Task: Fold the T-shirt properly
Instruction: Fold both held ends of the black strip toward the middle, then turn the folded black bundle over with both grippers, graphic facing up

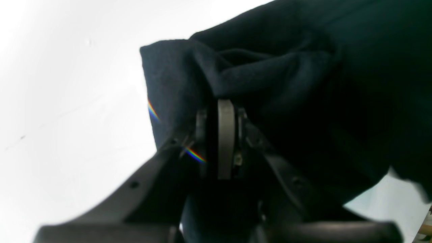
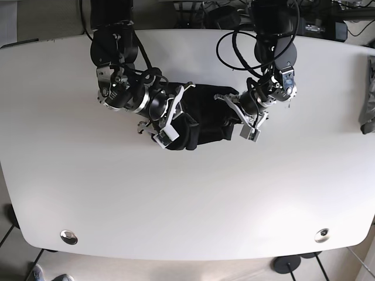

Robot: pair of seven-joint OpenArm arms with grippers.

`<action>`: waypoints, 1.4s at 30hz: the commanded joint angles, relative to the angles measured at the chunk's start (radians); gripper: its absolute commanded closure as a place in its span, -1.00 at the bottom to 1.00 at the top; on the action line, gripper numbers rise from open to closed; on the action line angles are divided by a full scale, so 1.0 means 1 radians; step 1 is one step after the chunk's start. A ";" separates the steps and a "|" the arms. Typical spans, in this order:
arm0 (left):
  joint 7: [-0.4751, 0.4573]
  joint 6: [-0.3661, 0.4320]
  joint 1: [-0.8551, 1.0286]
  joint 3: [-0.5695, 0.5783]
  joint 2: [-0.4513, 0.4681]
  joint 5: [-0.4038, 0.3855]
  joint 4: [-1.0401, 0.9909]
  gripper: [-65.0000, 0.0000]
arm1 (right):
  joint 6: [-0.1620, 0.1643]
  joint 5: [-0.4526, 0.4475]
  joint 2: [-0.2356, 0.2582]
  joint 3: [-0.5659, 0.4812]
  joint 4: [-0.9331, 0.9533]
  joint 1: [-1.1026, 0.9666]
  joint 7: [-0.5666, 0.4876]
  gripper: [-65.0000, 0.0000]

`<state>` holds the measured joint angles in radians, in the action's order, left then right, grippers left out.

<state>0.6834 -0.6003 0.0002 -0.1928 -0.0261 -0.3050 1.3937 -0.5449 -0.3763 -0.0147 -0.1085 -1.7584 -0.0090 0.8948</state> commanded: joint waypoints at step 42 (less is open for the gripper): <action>0.040 0.010 0.186 0.172 0.180 -0.196 0.408 0.93 | -0.011 0.050 0.081 0.149 0.108 0.179 -0.069 0.83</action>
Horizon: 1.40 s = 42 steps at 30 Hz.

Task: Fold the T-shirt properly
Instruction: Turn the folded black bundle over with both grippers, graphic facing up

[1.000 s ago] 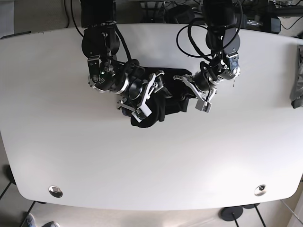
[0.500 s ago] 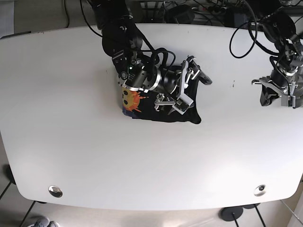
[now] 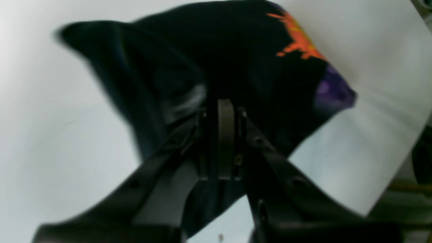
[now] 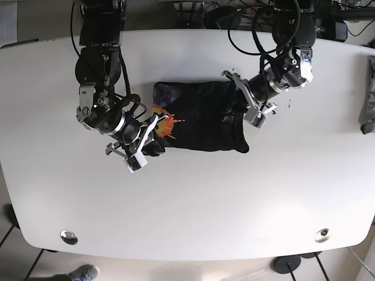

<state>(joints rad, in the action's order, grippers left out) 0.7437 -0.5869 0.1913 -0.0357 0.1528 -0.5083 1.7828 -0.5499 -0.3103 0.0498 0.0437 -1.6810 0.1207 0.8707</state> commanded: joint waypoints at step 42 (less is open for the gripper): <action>-0.092 0.021 -0.485 0.033 -0.023 0.287 -0.349 0.22 | -0.074 -0.005 0.029 -0.190 0.195 -0.169 -0.376 0.84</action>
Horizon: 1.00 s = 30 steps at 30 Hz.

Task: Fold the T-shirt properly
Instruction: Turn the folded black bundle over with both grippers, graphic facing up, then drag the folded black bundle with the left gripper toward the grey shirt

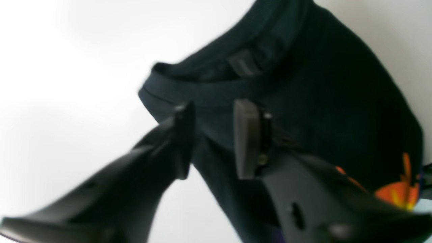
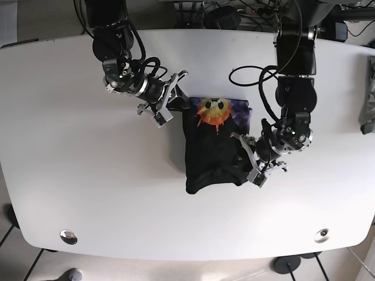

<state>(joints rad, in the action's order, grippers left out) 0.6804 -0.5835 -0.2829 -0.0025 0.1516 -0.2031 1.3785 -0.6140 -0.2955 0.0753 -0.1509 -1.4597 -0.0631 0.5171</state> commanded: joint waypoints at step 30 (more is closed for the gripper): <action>-0.411 0.391 0.204 0.181 0.191 -0.019 -0.288 -0.43 | -0.004 -0.020 0.025 0.006 -0.169 -0.010 -0.007 0.84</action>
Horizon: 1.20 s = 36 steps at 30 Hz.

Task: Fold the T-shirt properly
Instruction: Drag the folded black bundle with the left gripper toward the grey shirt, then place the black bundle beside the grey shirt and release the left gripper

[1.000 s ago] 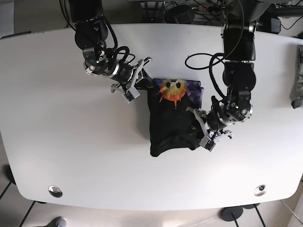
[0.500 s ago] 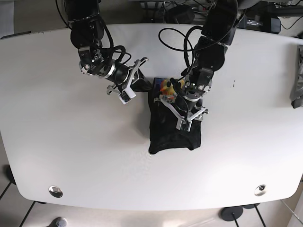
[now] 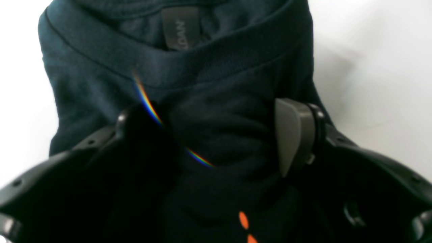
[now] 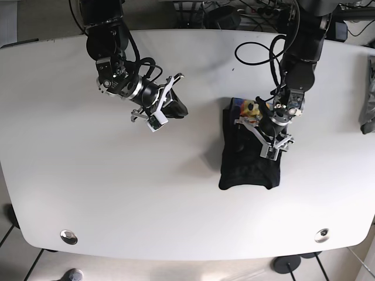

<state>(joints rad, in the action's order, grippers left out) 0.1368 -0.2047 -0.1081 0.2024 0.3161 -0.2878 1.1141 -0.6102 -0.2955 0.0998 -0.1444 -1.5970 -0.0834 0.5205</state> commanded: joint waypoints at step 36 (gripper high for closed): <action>0.222 -0.230 0.262 -0.361 0.134 0.058 0.386 -0.24 | -0.007 -0.021 -0.008 -0.001 -0.156 0.040 0.059 0.83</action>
<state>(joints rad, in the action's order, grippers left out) 0.3878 -0.4393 0.1680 -0.1577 0.4339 -0.2237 1.4830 -0.6102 -0.2951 0.0940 -0.1459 -1.7329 -0.0608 0.6064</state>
